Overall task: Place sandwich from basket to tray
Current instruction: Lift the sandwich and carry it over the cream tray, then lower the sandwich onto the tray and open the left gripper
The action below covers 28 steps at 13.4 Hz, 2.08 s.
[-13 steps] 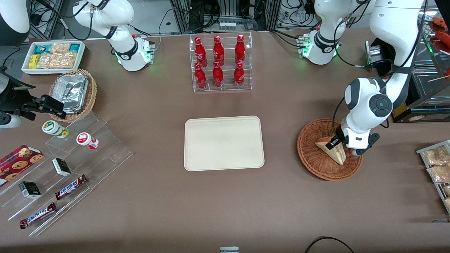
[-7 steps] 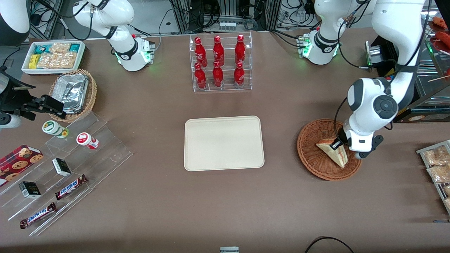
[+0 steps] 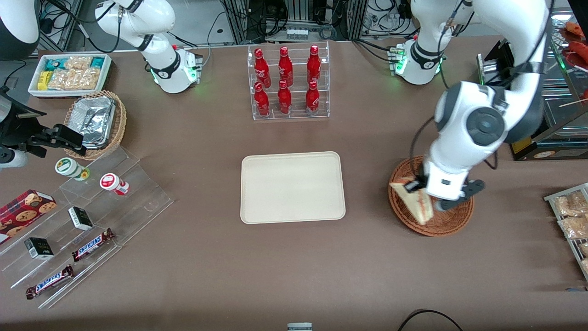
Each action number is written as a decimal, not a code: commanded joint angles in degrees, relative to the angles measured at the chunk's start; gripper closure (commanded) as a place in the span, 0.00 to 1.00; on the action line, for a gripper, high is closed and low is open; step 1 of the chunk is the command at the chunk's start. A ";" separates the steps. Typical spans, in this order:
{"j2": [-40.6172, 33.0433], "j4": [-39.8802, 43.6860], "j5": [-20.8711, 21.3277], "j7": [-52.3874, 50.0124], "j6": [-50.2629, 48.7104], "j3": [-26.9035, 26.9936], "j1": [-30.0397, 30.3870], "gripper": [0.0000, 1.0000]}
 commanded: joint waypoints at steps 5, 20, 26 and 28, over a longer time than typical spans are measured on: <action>14.04 14.50 3.44 -0.91 -2.00 0.60 -16.43 1.00; 30.67 23.03 3.00 -5.55 7.06 0.60 -29.28 1.00; 31.46 22.50 3.44 -8.91 6.88 0.60 -29.37 0.15; 31.12 22.59 3.35 -8.99 6.71 0.60 -29.37 0.00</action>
